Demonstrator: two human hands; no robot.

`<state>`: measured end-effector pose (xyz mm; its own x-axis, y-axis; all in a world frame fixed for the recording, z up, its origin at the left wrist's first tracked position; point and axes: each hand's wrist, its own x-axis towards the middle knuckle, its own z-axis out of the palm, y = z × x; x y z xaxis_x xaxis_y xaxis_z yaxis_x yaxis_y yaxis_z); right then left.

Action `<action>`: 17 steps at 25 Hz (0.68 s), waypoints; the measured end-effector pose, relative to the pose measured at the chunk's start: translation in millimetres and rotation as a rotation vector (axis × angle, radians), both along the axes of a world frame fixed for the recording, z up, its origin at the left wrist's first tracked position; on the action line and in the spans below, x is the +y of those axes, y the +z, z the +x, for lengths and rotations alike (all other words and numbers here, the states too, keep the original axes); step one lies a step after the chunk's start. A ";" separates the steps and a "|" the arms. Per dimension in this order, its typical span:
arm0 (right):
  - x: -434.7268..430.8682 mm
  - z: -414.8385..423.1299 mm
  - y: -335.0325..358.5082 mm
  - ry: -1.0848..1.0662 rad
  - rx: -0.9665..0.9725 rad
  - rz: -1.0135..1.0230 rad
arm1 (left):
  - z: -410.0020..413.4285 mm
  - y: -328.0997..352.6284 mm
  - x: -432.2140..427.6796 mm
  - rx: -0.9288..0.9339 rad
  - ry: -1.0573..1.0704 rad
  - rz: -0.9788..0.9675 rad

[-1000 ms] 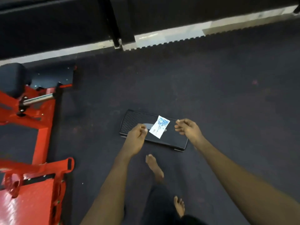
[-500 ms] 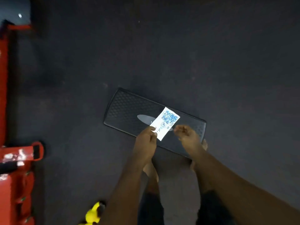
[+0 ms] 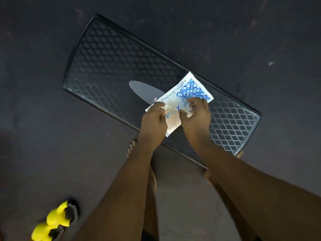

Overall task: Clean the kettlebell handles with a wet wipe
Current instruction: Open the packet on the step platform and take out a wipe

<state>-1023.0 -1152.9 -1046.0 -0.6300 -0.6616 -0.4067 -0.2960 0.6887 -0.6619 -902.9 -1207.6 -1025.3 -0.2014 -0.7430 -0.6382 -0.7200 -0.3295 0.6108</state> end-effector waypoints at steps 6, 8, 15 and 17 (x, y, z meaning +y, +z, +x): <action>-2.1 0.8 19.9 0.090 -0.181 0.012 | 2.2 14.5 -1.1 0.070 -0.144 0.026; -2.2 -6.1 23.1 0.095 -0.222 0.031 | 2.2 11.2 0.7 0.017 -0.260 -0.032; -10.4 -32.2 -0.4 0.302 -0.015 0.023 | 10.8 -0.1 4.3 -0.004 -0.248 -0.125; -14.5 -33.0 -3.9 0.367 0.001 0.040 | 12.8 -1.1 7.0 -0.002 -0.250 -0.136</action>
